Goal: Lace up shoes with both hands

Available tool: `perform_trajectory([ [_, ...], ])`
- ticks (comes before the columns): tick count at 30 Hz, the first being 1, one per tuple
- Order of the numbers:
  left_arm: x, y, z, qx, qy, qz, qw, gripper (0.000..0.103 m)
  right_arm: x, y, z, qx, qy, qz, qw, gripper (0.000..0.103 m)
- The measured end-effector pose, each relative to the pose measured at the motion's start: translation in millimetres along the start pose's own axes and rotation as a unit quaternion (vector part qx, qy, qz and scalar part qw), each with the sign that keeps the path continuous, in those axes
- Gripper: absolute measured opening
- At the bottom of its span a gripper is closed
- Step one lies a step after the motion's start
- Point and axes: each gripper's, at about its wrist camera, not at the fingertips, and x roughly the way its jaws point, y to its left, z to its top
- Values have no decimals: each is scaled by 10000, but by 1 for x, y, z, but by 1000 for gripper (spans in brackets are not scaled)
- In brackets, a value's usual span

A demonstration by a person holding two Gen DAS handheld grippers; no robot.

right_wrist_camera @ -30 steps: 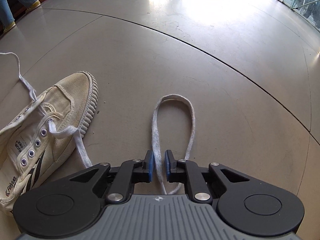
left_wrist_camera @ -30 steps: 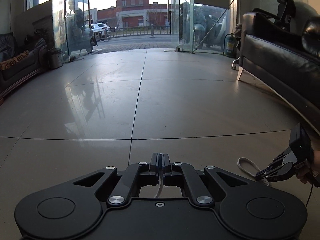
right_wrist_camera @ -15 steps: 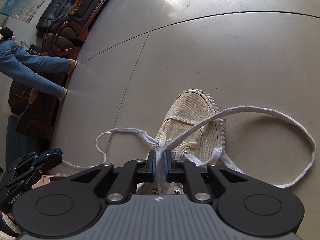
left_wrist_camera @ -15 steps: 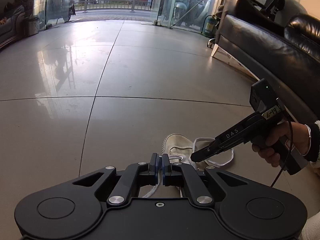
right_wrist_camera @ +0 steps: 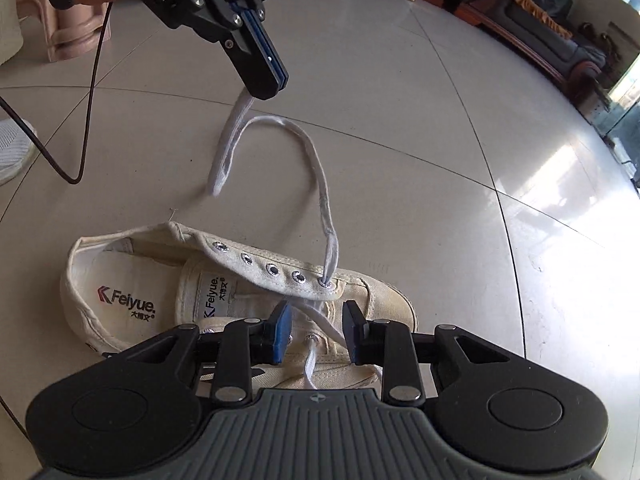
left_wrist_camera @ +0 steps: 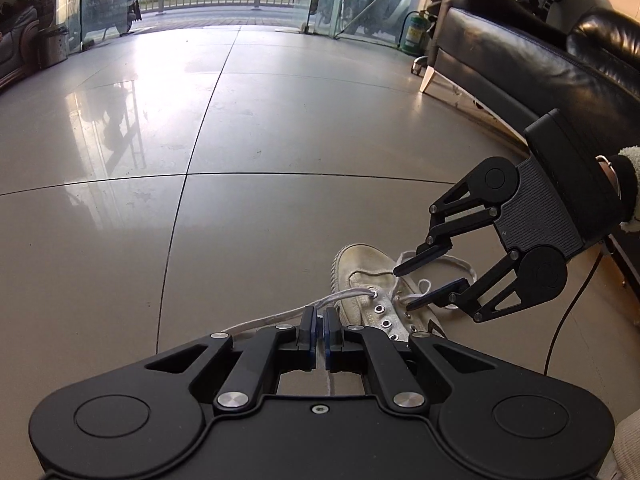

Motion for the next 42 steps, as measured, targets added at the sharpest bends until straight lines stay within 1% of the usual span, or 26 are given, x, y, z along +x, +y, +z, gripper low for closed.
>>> perform_trajectory([
  [3, 2, 2, -2, -40, 82, 9, 10000, 1, 11, -8, 2, -178, 158, 282, 9993, 29],
  [4, 3, 3, -3, -58, 101, 12, 9999, 1, 14, -11, 2, -165, 186, 387, 9989, 28],
  [6, 4, 3, -4, -88, 119, 25, 9999, 1, 16, -13, 2, -101, 263, 552, 9981, 20],
  [7, 4, 3, -4, -103, 129, 24, 9999, 1, 15, -14, 1, -72, 307, 613, 9976, 12],
  [8, 4, 3, -4, -119, 140, 22, 9998, 1, 14, -12, 1, -62, 350, 608, 9975, 9],
  [10, 3, 3, -3, -121, 147, 22, 9998, 1, 9, -8, 0, -101, 385, 461, 9981, 2],
  [14, -6, 1, 0, -101, 27, -4, 9999, 1, -13, -7, 0, 229, 257, 186, 9992, 2],
  [17, -13, -2, 8, -67, -139, -37, 9999, 1, -50, -8, 0, 808, -132, -92, 9966, 2],
  [20, -27, -7, 16, -24, -395, -66, 9992, 1, -91, -11, 3, 1585, -779, -207, 9841, 2],
  [21, -32, -8, 19, -39, -469, -112, 9988, 1, -105, -12, 4, 1882, -1073, -194, 9761, 2],
  [23, -42, -11, 25, -63, -628, -177, 9978, 1, -134, -13, 7, 2456, -1650, -165, 9551, 2],
  [25, -48, -16, 29, 29, -718, -124, 9973, 1, -148, -12, 9, 2863, -2096, -84, 9349, 2],
  [26, -49, -17, 29, 67, -705, -113, 9974, 1, -149, -10, 10, 3020, -2222, -120, 9270, 2],
  [29, -40, -24, 22, 268, -536, -106, 9981, 1, -127, -6, 7, 3115, -2064, -113, 9275, 2],
  [30, -33, -26, 18, 378, -406, -95, 9984, 1, -116, -7, 5, 3154, -1969, -102, 9283, 2],
  [31, -25, -28, 14, 431, -243, -95, 9987, 4, -108, -12, -2, 3283, -1874, -36, 9258, 2],
  [32, -16, -29, 9, 431, -51, -106, 9990, 4, -106, -16, -13, 3395, -1781, -15, 9236, 2],
  [33, -5, -29, 4, 356, 164, -125, 9992, 4, -102, -19, -24, 3509, -1685, 11, 9211, 2],
  [34, 7, -27, -2, 155, 389, -180, 9990, 4, -91, -20, -29, 3637, -1575, 84, 9181, 2],
  [36, 24, -20, -10, -363, 730, -298, 9962, 4, -73, -22, -34, 3761, -1494, 184, 9143, 2],
  [37, 32, -15, -13, -697, 868, -356, 9931, 4, -68, -21, -37, 3807, -1465, 262, 9127, 2],
  [38, 40, -8, -17, -1134, 987, -454, 9876, 6, -66, -20, -38, 3801, -1429, 297, 9133, 2],
  [39, 47, 0, -22, -1602, 1100, -583, 9792, 12, -64, -18, -39, 3798, -1396, 331, 9139, 2],
  [40, 53, 8, -27, -2068, 1206, -713, 9683, 16, -63, -17, -40, 3816, -1388, 366, 9131, 2],
  [41, 60, 16, -31, -2528, 1309, -842, 9549, 18, -61, -16, -42, 3835, -1379, 400, 9123, 2],
  [42, 65, 21, -35, -2824, 1380, -915, 9449, 22, -60, -16, -44, 3856, -1366, 418, 9115, 2],
])
